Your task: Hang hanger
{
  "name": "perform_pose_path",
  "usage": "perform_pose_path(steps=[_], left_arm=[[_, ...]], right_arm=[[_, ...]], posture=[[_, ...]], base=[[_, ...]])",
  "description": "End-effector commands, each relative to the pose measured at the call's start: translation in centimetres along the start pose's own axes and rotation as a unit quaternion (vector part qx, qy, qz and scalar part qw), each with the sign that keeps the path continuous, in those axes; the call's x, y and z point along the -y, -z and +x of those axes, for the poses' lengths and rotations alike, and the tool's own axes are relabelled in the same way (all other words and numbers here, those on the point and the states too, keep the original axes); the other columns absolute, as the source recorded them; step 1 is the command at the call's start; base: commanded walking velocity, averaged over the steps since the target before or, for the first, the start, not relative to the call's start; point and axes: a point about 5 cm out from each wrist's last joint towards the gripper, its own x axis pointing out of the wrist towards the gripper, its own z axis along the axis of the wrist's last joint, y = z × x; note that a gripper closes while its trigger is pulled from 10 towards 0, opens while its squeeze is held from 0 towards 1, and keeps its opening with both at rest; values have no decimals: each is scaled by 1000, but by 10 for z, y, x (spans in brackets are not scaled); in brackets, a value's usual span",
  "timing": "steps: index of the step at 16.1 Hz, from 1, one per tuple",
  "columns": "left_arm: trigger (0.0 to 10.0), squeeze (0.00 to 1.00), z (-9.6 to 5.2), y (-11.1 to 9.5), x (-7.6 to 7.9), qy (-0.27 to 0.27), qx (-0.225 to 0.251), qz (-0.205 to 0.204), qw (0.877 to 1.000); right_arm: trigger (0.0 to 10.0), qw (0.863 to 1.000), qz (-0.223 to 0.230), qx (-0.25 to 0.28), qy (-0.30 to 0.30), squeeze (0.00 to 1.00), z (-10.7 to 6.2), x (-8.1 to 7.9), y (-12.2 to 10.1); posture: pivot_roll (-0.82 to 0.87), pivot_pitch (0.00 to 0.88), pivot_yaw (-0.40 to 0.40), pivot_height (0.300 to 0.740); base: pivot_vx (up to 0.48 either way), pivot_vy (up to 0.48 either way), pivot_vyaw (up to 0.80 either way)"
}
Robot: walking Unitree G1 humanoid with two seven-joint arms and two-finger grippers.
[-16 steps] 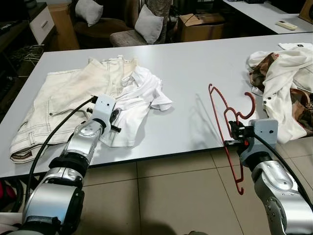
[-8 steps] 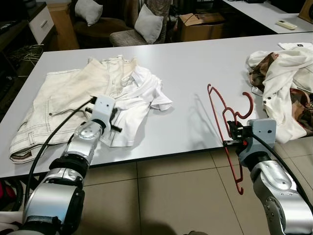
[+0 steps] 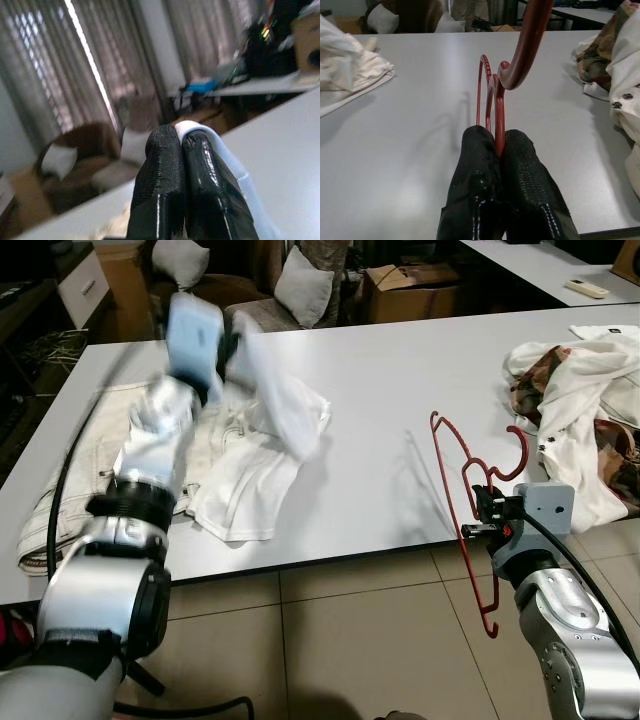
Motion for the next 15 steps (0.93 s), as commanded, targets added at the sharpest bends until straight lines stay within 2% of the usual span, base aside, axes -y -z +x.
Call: perform_pose_path(steps=[1, 3, 5, 8, 9, 11, 13, 14, 15], left_arm=[[0, 0, 4, -21, -5, 6, 47, -1, 999], [0, 0, 9, -58, -2, 35, 131, -22, 991], [0, 0, 11, -73, 0, 50, 165, -27, 985], [0, 0, 13, -82, 1, 56, 185, -32, 981], [0, 0, 13, -84, 3, 63, 187, -45, 979], [0, 0, 17, -80, 11, 86, 166, -53, 981], [0, 0, 19, -55, 42, 141, 105, -55, 983], [0, 0, 18, -35, 73, 176, 59, -66, 980], [0, 0, 15, -24, 90, 200, 34, -66, 977]], right_arm=[[10000, 1000, 9, 5, 19, 0, 3, 5, -1], [10000, 999, 16, 11, 29, 0, 3, 5, -1], [10000, 999, 19, 14, 34, 0, 2, 5, -1], [10000, 998, 27, 21, 47, 0, 1, 8, -2], [10000, 998, 28, 25, 52, 0, 0, 9, -2], [10000, 997, 32, 32, 64, 0, -1, 11, -3], [10000, 996, 31, 36, 71, 0, -2, 13, -4], [10000, 996, 33, 38, 79, 0, -2, 15, -5], [10000, 995, 33, 39, 84, 0, -2, 16, -5]], posture=[[-190, 0, 60, 740], [-191, 0, 73, 740], [-193, 0, 83, 740], [-197, 0, 92, 740], [-200, 0, 96, 740], [-203, 0, 100, 740], [-208, 0, 105, 740], [-212, 0, 108, 740], [-213, 0, 108, 740]], base=[[0, 0, 0], [0, 0, 0], [0, 0, 0], [0, 0, 0], [0, 0, 0], [0, 0, 0], [0, 0, 0], [0, 0, 0], [0, 0, 0]])
